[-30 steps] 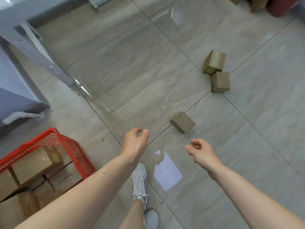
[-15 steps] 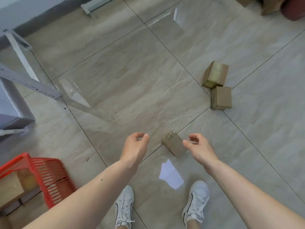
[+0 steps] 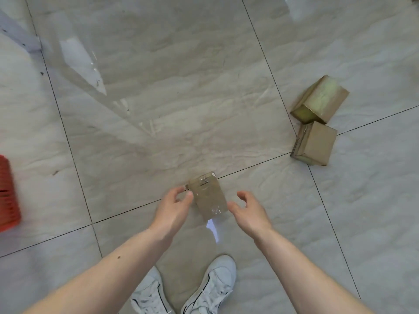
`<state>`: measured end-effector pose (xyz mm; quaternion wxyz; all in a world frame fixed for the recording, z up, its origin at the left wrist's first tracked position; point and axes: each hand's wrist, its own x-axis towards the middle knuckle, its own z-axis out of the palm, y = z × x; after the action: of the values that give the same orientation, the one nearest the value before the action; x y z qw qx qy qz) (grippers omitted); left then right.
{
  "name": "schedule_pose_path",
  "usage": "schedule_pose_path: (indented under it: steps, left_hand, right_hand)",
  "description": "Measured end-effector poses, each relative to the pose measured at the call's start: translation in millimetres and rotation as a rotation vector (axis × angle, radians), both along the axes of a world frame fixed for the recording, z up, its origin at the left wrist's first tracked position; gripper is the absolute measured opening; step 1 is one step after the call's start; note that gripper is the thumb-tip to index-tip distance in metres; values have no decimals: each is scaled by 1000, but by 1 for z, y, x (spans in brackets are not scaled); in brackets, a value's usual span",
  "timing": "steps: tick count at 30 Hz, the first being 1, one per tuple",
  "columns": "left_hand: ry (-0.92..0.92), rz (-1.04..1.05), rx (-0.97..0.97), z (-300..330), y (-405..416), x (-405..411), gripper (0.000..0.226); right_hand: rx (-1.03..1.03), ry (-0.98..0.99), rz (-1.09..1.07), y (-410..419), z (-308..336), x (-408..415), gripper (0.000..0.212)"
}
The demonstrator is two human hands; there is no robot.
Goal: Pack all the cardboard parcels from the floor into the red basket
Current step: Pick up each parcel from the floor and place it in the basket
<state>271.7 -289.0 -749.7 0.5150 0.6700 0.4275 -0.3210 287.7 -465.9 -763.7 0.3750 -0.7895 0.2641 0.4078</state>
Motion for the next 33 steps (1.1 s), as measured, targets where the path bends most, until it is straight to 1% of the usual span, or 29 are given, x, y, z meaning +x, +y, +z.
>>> schedule_pose_path:
  steps: [5, 6, 8, 11, 13, 15, 17, 20, 24, 25, 26, 29, 30, 31, 33]
  left_hand:
    - [15, -9, -73, -75, -13, -19, 58]
    - [23, -15, -100, -87, -17, -22, 57]
    - [38, -9, -165, -107, -25, -25, 46]
    - [20, 38, -218, -132, -32, -25, 32]
    - [7, 101, -219, -138, -32, -25, 27]
    - [-17, 123, -232, -134, -30, -26, 28]
    - [-55, 135, -242, -116, -27, -25, 30]
    - [-106, 183, -213, -78, -16, -24, 34]
    - [-188, 201, -115, -18, 2, -22, 42]
    - [-203, 196, -85, -1, 9, -22, 44]
    - [-217, 197, -59, 17, 16, -21, 44]
    - [-256, 231, -17, 65, 40, -22, 43]
    - [-266, 244, -5, 81, 49, -22, 43]
    - [-274, 257, 10, 95, 58, -23, 43]
    - [-283, 286, 28, 119, 77, -28, 43]
  right_hand:
    - [22, 63, 83, 6, -66, -6, 60]
    - [25, 66, 93, 8, -78, -8, 61]
    - [28, 67, 114, 10, -97, -9, 59]
    - [34, 55, 123, 13, -115, -9, 45]
    - [40, 55, 96, 14, -119, -9, 41]
    - [60, 59, 45, 16, -113, -8, 36]
    - [79, 44, 15, 21, -99, -6, 32]
    - [86, 0, -22, 30, -68, -1, 32]
    - [75, -73, -81, 51, -10, 8, 17]
    - [80, -89, -86, 59, 6, 10, 17]
    - [90, -103, -83, 67, 23, 12, 21]
    - [140, -107, -49, 96, 71, 16, 46]
    - [162, -105, -28, 106, 87, 17, 49]
    - [179, -105, 1, 116, 102, 18, 47]
    - [208, -110, 56, 135, 127, 19, 34]
